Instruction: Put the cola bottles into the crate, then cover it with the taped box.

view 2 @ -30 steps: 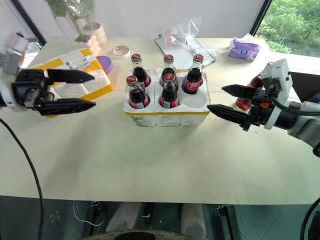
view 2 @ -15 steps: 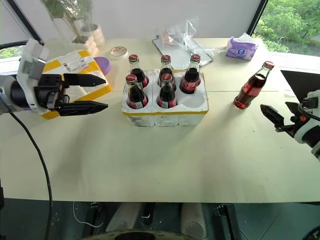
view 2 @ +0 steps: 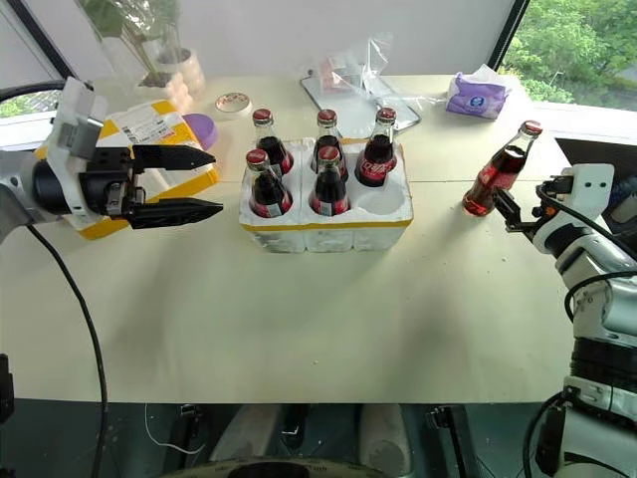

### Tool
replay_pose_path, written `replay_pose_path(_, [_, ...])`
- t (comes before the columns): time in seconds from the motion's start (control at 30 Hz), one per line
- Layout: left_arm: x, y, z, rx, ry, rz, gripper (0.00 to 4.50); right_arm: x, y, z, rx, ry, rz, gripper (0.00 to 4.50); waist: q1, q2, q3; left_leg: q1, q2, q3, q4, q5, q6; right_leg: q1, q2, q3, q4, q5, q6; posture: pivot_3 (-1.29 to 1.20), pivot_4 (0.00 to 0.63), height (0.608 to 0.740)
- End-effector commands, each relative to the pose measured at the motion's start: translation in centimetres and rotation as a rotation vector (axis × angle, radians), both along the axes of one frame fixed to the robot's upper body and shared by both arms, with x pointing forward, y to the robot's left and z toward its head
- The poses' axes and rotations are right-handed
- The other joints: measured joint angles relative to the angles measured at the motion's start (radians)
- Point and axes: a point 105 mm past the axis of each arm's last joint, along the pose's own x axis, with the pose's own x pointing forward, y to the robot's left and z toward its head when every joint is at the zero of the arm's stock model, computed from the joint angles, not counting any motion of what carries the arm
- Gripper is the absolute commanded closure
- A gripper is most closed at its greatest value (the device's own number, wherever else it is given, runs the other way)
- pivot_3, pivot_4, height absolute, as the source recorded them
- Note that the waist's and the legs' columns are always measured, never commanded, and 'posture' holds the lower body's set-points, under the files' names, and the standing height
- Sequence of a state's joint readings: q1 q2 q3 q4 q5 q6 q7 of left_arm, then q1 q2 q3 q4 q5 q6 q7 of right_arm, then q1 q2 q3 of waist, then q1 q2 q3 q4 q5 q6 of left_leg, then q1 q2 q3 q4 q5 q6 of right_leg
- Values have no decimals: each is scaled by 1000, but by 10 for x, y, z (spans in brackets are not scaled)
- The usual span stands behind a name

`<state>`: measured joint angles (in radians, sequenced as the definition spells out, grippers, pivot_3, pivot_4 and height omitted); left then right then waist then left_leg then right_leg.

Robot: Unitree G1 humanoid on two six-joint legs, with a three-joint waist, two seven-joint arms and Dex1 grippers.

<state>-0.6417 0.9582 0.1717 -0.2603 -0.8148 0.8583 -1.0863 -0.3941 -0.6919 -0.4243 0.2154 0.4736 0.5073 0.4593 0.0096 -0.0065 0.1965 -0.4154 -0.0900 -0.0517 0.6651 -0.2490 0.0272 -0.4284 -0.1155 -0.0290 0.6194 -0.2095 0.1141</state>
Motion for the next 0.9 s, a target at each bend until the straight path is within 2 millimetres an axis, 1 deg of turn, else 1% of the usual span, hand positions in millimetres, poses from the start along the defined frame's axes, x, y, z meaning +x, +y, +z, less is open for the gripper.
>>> replay_pose_path(0.03, [-5,2,11,16,-60,10,66,9,3,11,-4,-50,14,0,-1,0,0,0,0,0,0,0,0,0,0,0,0,0,0,0,150,738])
replay_pose_path(0.23, [-5,1,13,10,-68,19,66,25,7,9,24,-50,25,0,-4,0,0,0,0,0,0,0,0,0,0,0,0,0,0,0,150,738])
replay_pose_path(0.37, [-4,1,12,12,-69,22,66,41,9,12,31,-62,24,0,-9,0,0,0,0,0,0,1,-1,0,1,0,0,0,0,0,150,738])
replay_pose_path(0.53, [-4,-1,12,11,-69,17,66,51,12,11,48,-71,33,0,-12,0,0,0,0,0,-1,1,-2,0,1,0,0,0,0,0,150,738])
replay_pose_path(0.63, [-3,-2,12,12,-69,16,0,53,13,11,62,-84,39,814,-19,0,0,0,0,0,-1,1,-3,0,1,0,0,0,0,0,150,738])
replay_pose_path(0.7, [-3,-2,12,11,-69,14,0,53,15,11,52,-89,48,1729,-23,0,0,0,0,0,-1,1,-3,0,1,0,0,0,0,0,150,738])
replay_pose_path(0.77, [-3,-2,13,9,-68,12,0,52,13,15,52,-110,42,1724,-23,0,0,0,0,0,-1,2,-3,0,1,0,0,0,0,0,150,738])
replay_pose_path(0.8, [-3,-3,13,8,-66,12,0,50,12,21,61,-135,39,1724,-23,0,0,0,0,0,-1,2,-3,0,1,0,0,0,0,0,150,738])
replay_pose_path(0.83, [-3,-3,13,8,-66,11,0,49,10,28,72,-164,36,1724,-22,0,0,0,0,0,-1,1,-3,0,1,0,0,0,0,0,150,738])
replay_pose_path(0.9, [-2,-3,12,7,-64,11,0,44,9,51,112,-246,44,1724,-22,2,1,0,0,0,-1,1,-3,0,1,0,0,0,0,0,150,738])
